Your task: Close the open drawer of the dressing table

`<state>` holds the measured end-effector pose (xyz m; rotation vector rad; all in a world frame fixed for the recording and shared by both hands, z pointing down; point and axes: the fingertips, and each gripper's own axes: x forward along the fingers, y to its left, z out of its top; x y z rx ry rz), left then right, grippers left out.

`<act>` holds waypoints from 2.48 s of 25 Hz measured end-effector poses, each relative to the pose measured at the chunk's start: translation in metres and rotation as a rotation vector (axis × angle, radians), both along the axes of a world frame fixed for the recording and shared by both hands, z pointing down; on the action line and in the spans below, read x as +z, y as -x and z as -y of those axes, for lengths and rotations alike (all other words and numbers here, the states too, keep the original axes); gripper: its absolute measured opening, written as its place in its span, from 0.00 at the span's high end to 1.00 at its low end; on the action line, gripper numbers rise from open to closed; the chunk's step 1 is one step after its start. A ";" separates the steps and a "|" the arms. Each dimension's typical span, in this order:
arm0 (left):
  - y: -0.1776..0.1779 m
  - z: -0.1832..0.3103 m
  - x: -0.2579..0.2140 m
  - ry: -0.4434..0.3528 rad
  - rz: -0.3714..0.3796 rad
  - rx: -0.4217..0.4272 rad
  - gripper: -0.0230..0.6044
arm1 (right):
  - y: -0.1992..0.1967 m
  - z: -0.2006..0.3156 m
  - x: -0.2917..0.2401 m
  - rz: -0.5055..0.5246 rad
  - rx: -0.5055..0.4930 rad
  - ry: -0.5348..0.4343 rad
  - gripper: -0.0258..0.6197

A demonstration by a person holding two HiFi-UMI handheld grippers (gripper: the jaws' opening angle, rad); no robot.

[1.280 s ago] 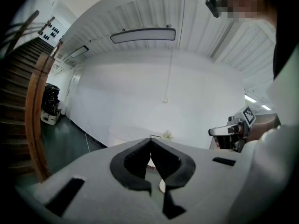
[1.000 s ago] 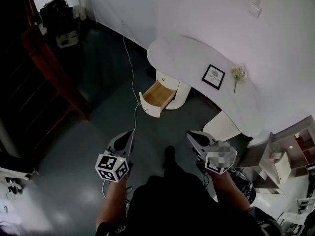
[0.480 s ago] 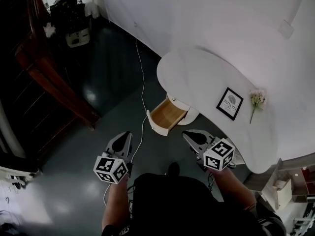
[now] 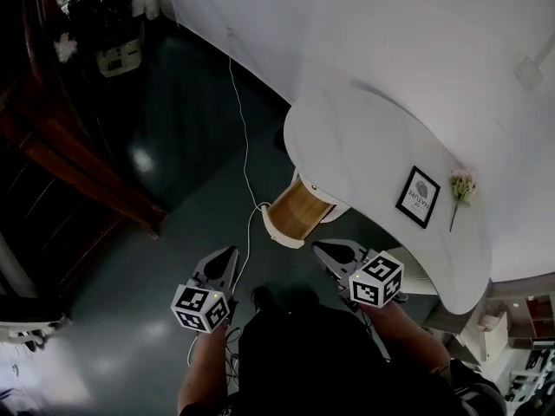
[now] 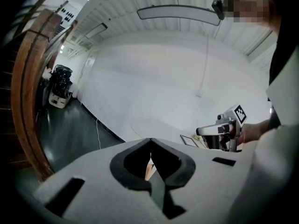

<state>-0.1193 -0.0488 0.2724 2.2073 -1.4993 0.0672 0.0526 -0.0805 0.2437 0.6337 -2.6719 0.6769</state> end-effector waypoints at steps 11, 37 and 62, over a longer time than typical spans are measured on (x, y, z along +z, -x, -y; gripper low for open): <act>0.015 0.038 0.084 0.126 -0.060 0.041 0.95 | 0.046 0.021 0.078 -0.035 0.009 0.132 0.95; -0.040 0.110 0.403 0.380 -0.030 0.170 0.95 | 0.048 0.074 0.375 -0.110 -0.014 0.299 0.95; -0.088 0.144 0.513 0.359 0.076 0.292 0.89 | 0.028 0.057 0.472 -0.081 -0.036 0.319 0.95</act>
